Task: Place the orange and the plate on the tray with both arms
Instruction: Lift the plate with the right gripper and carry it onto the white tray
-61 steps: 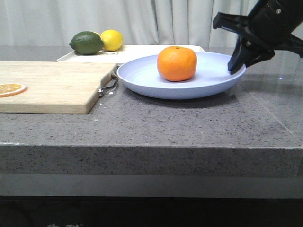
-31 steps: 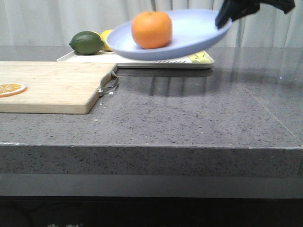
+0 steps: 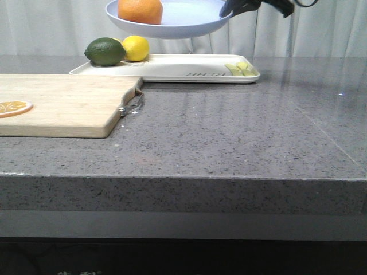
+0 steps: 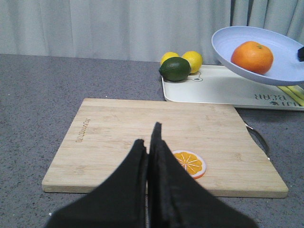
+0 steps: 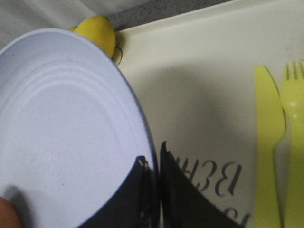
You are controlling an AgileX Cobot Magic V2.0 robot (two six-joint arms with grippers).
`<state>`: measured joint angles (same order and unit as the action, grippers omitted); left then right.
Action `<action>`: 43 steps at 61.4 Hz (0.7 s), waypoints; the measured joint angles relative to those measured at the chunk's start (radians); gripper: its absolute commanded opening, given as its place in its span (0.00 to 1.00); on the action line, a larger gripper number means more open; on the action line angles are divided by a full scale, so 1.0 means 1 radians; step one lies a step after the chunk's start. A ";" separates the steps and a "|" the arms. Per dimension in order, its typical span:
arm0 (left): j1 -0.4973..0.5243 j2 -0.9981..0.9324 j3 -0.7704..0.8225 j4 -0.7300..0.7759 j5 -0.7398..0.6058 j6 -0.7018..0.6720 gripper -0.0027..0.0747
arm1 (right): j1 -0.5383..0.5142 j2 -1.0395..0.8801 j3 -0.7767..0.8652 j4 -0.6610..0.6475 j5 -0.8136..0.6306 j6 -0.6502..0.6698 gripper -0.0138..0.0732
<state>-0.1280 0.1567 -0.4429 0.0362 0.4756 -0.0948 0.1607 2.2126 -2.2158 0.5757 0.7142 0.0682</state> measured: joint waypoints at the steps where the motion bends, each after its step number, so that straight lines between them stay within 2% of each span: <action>1: 0.000 0.000 0.000 0.000 0.000 0.000 0.01 | 0.000 0.024 -0.022 0.000 0.002 0.006 0.16; 19: 0.000 0.000 0.000 0.000 0.000 0.000 0.01 | -0.002 0.295 -0.374 0.001 0.018 0.044 0.16; 36: 0.000 0.000 0.000 0.000 0.000 0.000 0.01 | -0.018 0.371 -0.427 -0.007 0.007 0.049 0.17; 43: 0.000 0.000 0.000 0.000 0.000 0.000 0.01 | -0.019 0.381 -0.428 -0.012 0.000 0.049 0.23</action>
<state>-0.1280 0.1567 -0.4429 0.0362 0.4752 -0.0948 0.1419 2.5940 -2.6441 0.5641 0.7142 0.1175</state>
